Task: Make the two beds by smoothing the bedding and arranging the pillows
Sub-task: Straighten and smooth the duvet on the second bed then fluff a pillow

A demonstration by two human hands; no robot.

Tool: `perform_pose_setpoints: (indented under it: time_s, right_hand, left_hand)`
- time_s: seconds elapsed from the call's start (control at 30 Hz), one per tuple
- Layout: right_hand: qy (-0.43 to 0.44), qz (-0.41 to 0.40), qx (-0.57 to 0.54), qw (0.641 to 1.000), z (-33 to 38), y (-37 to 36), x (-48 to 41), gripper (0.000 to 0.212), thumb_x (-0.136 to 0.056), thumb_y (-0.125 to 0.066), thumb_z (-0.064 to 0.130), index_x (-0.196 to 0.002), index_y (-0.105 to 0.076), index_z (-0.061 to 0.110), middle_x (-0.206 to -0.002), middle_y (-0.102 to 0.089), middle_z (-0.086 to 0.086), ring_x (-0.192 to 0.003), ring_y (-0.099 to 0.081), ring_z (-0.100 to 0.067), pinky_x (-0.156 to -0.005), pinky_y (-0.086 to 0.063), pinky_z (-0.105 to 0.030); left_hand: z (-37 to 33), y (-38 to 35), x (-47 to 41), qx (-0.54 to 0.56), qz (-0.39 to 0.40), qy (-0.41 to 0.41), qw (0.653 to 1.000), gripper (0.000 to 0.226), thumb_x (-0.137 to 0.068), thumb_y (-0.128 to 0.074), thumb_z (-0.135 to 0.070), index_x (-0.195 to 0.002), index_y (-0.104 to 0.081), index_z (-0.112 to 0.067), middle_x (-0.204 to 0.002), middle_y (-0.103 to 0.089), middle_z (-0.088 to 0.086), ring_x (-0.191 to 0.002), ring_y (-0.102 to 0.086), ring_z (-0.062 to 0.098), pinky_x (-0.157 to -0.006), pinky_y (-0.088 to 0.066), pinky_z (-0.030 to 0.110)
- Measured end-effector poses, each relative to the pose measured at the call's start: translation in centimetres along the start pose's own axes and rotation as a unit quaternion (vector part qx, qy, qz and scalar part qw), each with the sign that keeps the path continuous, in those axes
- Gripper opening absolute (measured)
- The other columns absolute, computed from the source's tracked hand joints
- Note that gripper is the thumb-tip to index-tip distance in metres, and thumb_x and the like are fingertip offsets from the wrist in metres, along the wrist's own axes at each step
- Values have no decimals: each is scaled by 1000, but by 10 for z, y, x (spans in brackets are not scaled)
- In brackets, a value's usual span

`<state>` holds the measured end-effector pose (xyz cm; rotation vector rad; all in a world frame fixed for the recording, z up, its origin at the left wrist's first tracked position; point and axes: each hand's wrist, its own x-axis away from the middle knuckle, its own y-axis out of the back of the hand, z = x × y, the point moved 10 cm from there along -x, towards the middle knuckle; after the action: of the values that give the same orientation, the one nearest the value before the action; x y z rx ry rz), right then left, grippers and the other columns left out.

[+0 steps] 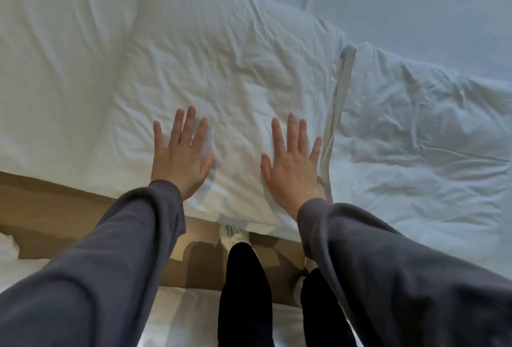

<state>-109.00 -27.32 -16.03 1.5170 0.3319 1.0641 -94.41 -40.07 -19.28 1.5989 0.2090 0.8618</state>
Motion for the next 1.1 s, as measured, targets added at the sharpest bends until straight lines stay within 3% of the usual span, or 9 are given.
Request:
perform_pose_setpoints:
  time_s: [0.1,0.33,0.53,0.63,0.77,0.9,0.97,1.03,1.1]
  right_hand:
    - [25,-9,23,999,20,-47,-28,69,-95,-19,53,-155,5,28,-163,11,-8,-149,11,-32,-115,5,-64]
    - [10,29,75,997,-5,-108,-52,70,-93,-18,53,-156,-11,24,-163,3,-13,-150,3,-34,-111,-4,-70]
    - [41,-5,10,999,39,-52,-85,69,-95,-21,58,-154,5,33,-161,22,-9,-147,20,-35,-109,-2,-73]
    - [57,-17,15,998,69,-53,-115,74,-91,-14,68,-153,11,36,-160,24,-10,-146,21,-38,-106,0,-76]
    - [41,28,32,998,72,-84,-135,79,-88,-11,72,-152,15,35,-158,28,-11,-144,24,-41,-103,0,-79]
    - [34,126,-66,989,61,-82,-136,82,-92,-33,67,-152,15,38,-160,23,-5,-147,19,-35,-106,-1,-76]
    - [15,162,-241,957,56,-59,-129,85,-91,-44,62,-154,6,36,-163,8,-2,-150,7,-28,-113,-7,-65]
    - [-4,164,-460,873,54,-17,-116,83,-94,-47,58,-156,1,30,-164,-5,3,-149,-7,-16,-118,-13,-42]
    - [-42,182,-586,789,52,23,-98,75,-96,-42,58,-156,-4,34,-161,-14,12,-141,-21,-6,-112,-23,-39]
  left_hand:
    - [16,-15,-33,-10,-29,6,1000,70,-96,-17,-50,-153,9,-20,-161,16,8,-148,14,27,-115,3,62]
    - [138,-75,-37,125,53,244,960,80,-92,-23,-69,-153,11,-30,-162,16,7,-149,9,30,-113,-3,65]
    - [204,-60,-74,510,66,360,778,104,-77,-57,-74,-154,-9,-24,-147,-38,4,-129,-44,29,-109,-35,41]
    - [208,-69,-89,547,98,363,748,120,-55,-66,-85,-146,-33,-14,-133,-54,2,-115,-57,29,-102,-44,45]
    - [197,-70,-99,563,105,322,753,58,-76,-70,-62,-109,-58,-16,-87,-64,-1,-78,-63,18,-73,-48,28]
    - [175,-27,-90,597,82,281,747,51,-79,-74,-48,-114,-63,-12,-102,-69,7,-90,-67,24,-86,-51,34]
    - [156,9,-79,600,64,247,758,30,-81,-75,-36,-99,-66,-14,-95,-70,3,-84,-66,18,-76,-51,28]
    - [129,52,-64,575,50,198,792,17,-82,-76,-31,-85,-65,-17,-83,-67,-2,-74,-63,10,-63,-47,20]
    - [92,101,-50,550,44,138,823,28,-77,-80,-37,-82,-68,-12,-76,-69,3,-70,-64,14,-62,-47,21]
